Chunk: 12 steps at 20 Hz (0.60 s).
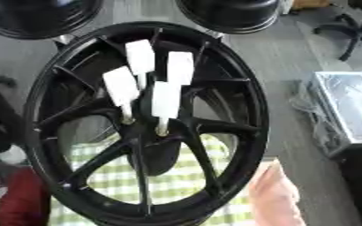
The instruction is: Pull the pin out of the wheel hub.
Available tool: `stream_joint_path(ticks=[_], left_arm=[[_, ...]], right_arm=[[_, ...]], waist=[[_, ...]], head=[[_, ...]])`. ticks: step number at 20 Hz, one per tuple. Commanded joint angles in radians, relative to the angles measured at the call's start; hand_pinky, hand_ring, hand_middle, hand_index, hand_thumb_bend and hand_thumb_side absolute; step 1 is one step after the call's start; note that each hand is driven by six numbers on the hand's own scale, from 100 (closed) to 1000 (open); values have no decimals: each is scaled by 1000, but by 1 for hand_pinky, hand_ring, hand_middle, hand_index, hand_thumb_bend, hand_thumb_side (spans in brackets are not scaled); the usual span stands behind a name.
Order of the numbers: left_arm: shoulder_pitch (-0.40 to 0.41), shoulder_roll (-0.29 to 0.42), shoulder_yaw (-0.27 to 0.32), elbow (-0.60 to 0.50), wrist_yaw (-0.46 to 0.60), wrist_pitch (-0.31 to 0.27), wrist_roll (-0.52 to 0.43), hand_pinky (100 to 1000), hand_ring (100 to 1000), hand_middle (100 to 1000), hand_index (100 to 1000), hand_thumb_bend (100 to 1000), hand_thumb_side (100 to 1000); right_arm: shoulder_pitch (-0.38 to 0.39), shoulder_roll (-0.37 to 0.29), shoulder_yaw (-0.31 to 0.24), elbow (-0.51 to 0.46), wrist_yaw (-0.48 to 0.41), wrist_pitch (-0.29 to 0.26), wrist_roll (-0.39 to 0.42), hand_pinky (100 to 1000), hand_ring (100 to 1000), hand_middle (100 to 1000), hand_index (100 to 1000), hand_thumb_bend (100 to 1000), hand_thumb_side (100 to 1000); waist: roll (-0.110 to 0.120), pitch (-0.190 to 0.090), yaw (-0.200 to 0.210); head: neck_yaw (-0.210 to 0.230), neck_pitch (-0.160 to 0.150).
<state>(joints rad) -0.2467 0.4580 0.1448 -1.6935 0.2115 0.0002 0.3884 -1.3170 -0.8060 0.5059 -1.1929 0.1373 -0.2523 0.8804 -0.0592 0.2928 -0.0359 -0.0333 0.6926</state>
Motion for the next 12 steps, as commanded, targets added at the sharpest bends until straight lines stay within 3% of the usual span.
stream_joint_path(ticks=[1, 5, 12], left_arm=[[-4, 35, 11, -9, -1, -1, 3, 686, 831, 746, 717, 260, 589], [-4, 34, 12, -10, -1, -2, 6, 686, 831, 746, 717, 260, 589], [-3, 33, 11, -11, 0, -1, 5, 686, 831, 746, 717, 259, 589]], right_arm=[[-38, 5, -4, 10, 10, -8, 9, 836, 818, 773, 831, 100, 615], [-50, 22, 21, -10, -6, 28, -47, 836, 821, 778, 838, 100, 576], [-64, 35, 87, -91, -33, 150, -154, 835, 822, 779, 841, 100, 566]], waist=[[4, -17, -3], [7, -17, -3], [11, -14, -5]], head=[[-8, 0], [-30, 1], [-50, 6]])
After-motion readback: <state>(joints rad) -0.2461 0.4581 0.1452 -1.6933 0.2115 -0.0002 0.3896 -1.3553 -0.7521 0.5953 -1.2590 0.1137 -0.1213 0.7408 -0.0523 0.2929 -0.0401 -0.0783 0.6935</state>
